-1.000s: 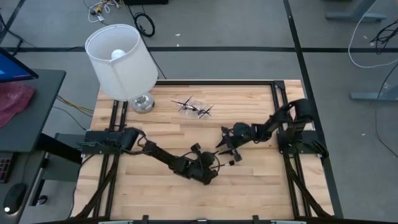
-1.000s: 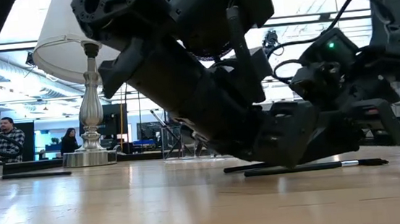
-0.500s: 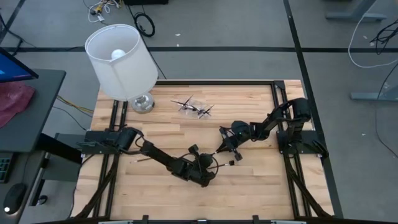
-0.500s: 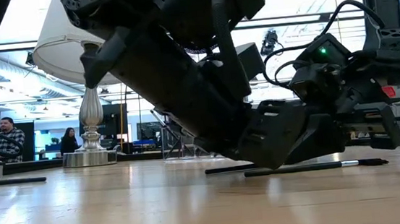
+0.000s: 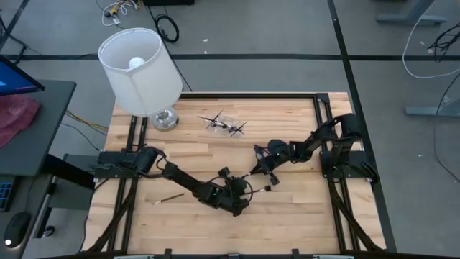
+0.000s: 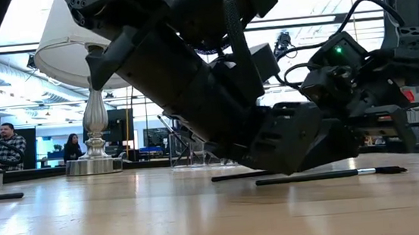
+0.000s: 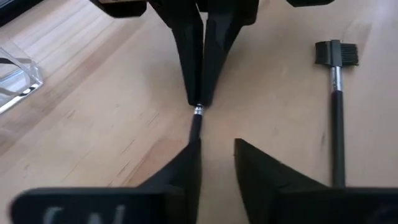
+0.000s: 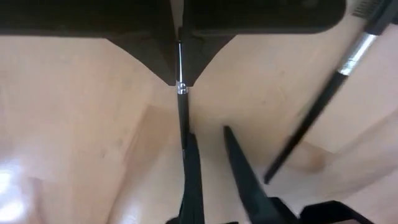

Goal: Put items in baskets/containers
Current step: Put the black eyeliner brush into the transparent organizer

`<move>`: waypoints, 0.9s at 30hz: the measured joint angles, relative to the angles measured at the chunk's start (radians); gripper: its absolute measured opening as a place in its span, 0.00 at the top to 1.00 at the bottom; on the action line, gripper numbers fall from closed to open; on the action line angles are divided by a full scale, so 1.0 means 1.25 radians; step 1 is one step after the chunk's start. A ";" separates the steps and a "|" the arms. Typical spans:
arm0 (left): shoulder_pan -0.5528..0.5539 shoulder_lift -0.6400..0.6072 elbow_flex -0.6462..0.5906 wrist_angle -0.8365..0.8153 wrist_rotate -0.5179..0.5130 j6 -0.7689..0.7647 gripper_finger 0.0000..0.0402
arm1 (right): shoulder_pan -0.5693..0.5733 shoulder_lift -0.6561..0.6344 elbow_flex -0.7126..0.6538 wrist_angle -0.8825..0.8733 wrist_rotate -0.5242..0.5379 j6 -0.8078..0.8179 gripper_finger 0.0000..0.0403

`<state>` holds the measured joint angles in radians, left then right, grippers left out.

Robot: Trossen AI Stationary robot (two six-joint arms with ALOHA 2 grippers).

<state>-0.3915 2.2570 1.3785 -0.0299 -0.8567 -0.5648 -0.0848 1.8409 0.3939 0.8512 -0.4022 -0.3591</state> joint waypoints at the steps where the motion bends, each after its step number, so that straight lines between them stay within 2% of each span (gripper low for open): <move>1: 0.001 0.000 0.000 -0.001 -0.001 -0.001 0.72 | 0.002 -0.007 0.000 -0.007 0.005 -0.002 0.98; 8: 0.007 -0.002 0.001 -0.035 -0.005 -0.042 0.55 | 0.012 -0.028 0.000 -0.026 -0.012 -0.013 0.98; 15: 0.008 -0.003 0.002 -0.037 -0.002 -0.041 0.54 | 0.012 -0.028 0.000 -0.003 -0.021 -0.013 0.98; 19: 0.013 -0.004 0.002 -0.035 0.028 -0.041 0.62 | 0.013 -0.028 0.000 0.008 -0.023 -0.013 0.98; 27: 0.021 -0.005 0.003 -0.032 0.067 -0.041 0.95 | 0.014 -0.029 0.000 0.007 -0.037 -0.035 0.98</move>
<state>-0.3656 2.2505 1.3827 -0.0702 -0.7734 -0.6159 -0.0671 1.8046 0.3935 0.8595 -0.4488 -0.4026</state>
